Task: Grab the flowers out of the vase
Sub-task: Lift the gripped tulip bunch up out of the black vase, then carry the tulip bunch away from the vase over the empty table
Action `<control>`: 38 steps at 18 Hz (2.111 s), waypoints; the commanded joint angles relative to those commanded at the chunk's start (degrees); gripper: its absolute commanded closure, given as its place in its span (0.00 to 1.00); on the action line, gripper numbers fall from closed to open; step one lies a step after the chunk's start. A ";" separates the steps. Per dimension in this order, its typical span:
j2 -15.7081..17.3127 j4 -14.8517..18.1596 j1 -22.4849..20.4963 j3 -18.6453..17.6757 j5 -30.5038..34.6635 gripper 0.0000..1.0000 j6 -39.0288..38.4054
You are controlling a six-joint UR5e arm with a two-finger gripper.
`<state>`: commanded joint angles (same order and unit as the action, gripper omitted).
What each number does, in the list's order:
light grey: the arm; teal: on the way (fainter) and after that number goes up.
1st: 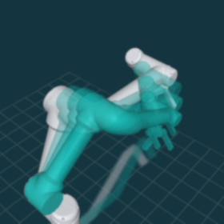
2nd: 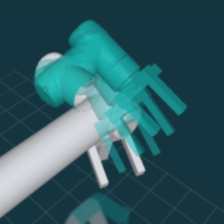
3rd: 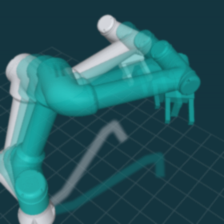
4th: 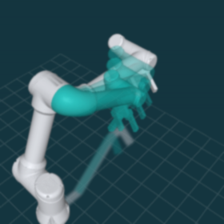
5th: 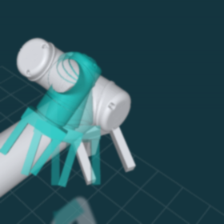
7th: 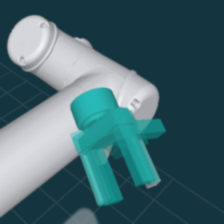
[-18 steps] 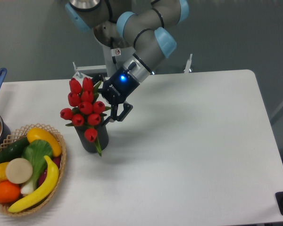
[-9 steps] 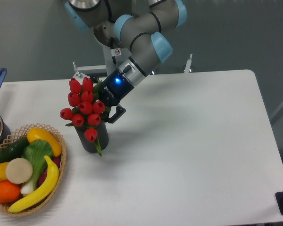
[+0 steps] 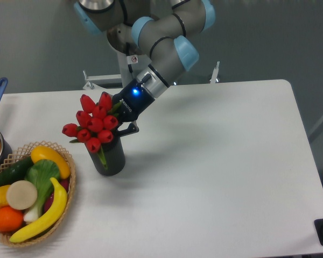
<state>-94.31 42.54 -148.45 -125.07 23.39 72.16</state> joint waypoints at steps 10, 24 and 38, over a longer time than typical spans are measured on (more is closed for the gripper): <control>4.04 0.35 -1.76 5.88 -4.22 1.00 -16.58; 5.28 0.44 -7.56 15.37 -11.52 1.00 -33.65; -0.79 0.35 -12.75 23.55 2.82 1.00 -21.47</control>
<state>-95.10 42.89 -161.19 -101.51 26.21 50.69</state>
